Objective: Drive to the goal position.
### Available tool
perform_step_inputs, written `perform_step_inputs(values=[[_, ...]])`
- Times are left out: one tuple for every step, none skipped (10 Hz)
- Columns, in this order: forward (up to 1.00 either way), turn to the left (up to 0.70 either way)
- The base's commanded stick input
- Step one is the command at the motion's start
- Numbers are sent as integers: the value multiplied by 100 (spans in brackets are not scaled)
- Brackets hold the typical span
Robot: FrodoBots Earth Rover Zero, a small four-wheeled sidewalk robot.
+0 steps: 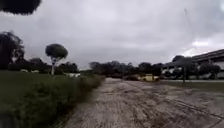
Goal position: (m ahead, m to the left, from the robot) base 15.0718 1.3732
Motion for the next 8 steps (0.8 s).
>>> perform_step_inputs(values=[[70, 0], [70, 0], [70, 0], [70, 0], [70, 0], [70, 0], [70, 0], [70, 0]])
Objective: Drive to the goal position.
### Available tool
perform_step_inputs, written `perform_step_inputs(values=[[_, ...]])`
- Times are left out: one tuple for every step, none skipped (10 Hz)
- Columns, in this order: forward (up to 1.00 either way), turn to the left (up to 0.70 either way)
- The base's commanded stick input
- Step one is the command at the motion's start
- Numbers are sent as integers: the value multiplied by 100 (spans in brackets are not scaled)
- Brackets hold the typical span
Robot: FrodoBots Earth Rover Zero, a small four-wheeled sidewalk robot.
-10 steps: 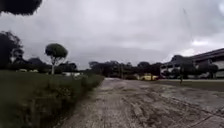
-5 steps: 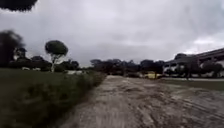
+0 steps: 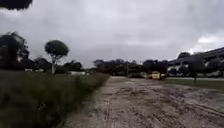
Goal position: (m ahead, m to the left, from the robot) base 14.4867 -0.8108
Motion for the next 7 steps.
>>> perform_step_inputs(values=[[70, 0], [70, 0], [70, 0], [70, 0], [70, -4], [70, -28], [70, -34]])
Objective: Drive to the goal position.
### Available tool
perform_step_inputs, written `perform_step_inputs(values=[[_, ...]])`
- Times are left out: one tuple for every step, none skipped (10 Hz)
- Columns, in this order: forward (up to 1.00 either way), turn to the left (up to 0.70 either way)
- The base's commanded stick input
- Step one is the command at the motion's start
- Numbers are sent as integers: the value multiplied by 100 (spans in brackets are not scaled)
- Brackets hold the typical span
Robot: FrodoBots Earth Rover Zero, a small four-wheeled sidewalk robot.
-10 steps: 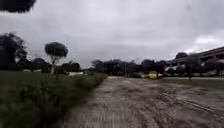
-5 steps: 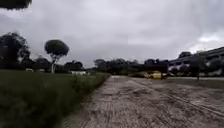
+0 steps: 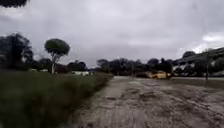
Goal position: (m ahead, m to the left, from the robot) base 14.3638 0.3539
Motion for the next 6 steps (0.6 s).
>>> perform_step_inputs(values=[[70, -32], [70, -14], [70, 0], [70, 0], [70, 0], [70, 0]])
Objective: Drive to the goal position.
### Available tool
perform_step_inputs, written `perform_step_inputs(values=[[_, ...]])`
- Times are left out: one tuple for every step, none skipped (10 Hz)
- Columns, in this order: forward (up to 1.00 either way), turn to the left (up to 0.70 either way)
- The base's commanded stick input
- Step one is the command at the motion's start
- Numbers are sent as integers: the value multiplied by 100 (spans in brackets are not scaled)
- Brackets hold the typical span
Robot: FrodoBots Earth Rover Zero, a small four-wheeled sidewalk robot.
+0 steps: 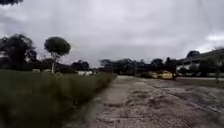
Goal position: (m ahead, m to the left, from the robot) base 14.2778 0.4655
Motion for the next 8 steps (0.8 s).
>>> perform_step_inputs(values=[[70, 0], [70, 0], [70, 0], [70, 0], [70, 0], [70, 0], [70, 0], [70, 0]])
